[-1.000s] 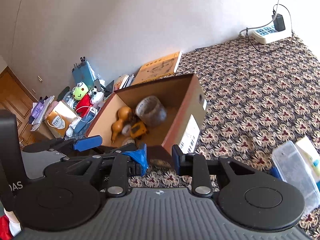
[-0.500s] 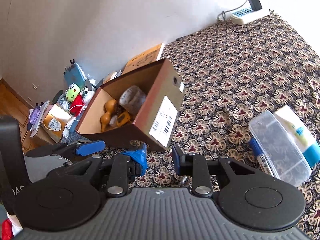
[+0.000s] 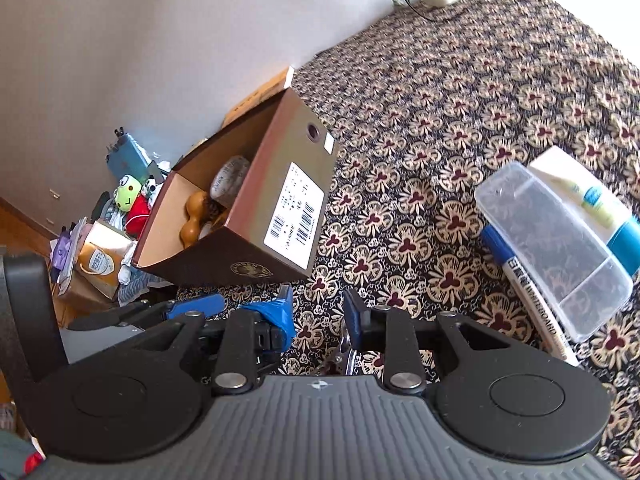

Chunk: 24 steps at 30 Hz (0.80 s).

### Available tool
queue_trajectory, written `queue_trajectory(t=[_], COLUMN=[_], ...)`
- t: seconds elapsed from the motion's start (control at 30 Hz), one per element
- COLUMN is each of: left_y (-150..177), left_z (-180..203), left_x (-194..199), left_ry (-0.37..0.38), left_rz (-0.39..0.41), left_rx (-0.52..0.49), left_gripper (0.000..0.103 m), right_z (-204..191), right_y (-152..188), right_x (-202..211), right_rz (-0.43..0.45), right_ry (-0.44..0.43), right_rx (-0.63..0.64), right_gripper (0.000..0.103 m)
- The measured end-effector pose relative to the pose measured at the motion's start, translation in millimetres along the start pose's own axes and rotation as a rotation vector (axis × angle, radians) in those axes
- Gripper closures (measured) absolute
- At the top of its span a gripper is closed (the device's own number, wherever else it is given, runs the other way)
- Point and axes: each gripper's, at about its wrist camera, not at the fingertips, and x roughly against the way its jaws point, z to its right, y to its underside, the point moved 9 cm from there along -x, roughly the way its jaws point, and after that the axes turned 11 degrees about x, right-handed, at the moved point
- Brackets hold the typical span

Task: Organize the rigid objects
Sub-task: 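Move the right gripper back to the small metal clip on the tablecloth, then grasp the small metal clip with the right gripper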

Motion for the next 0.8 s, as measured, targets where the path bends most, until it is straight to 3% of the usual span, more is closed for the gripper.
queue_trajectory(t=[0.5, 0.8], left_y=[34.4, 29.8], left_z=[-32.6, -27.7], left_x=[-49.6, -62.3], left_ry=[0.156, 0.209], left_rz=[-0.179, -0.203], left_rx=[-0.039, -0.098], left_gripper=[0.032, 0.025], right_z=[9.9, 6.8], right_y=[20.7, 24.1], right_x=[-44.3, -49.1], right_rz=[-0.067, -0.062], right_ry=[0.053, 0.092], right_rx=[-0.125, -0.141], right_gripper=[0.093, 0.093])
